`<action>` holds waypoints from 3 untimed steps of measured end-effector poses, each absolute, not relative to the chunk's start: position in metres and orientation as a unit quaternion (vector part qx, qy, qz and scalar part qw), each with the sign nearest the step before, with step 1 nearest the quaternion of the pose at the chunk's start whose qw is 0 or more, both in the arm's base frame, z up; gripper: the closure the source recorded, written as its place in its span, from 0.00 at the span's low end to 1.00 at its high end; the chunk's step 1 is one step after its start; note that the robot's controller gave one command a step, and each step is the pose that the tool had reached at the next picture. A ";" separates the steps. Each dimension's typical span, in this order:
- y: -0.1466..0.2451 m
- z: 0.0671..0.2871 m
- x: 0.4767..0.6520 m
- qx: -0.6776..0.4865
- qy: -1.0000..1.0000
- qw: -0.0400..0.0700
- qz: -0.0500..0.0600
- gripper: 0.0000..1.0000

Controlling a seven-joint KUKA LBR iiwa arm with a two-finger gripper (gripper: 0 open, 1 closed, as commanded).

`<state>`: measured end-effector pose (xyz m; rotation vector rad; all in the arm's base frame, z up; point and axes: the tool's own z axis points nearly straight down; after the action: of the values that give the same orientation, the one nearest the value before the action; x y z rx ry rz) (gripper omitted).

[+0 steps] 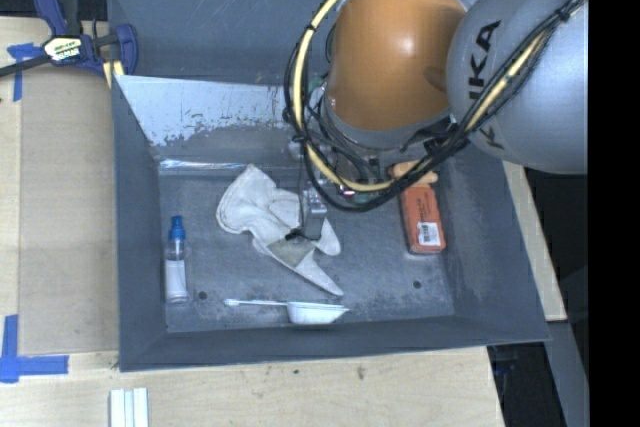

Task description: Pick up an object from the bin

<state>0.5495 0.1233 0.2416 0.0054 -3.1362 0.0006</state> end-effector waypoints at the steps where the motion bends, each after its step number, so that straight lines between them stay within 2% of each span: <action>1: 0.123 0.246 0.551 0.000 -1.000 -0.002 -0.001 0.00; 2: 0.122 0.245 0.551 0.000 -1.000 -0.002 -0.001 0.00; 3: 0.142 0.221 0.556 0.009 -1.000 0.004 0.003 0.00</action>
Offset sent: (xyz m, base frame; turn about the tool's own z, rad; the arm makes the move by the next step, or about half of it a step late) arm 0.0069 -0.0452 -0.0925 0.0396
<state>0.5556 0.1419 0.2211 0.0273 -3.1342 0.0083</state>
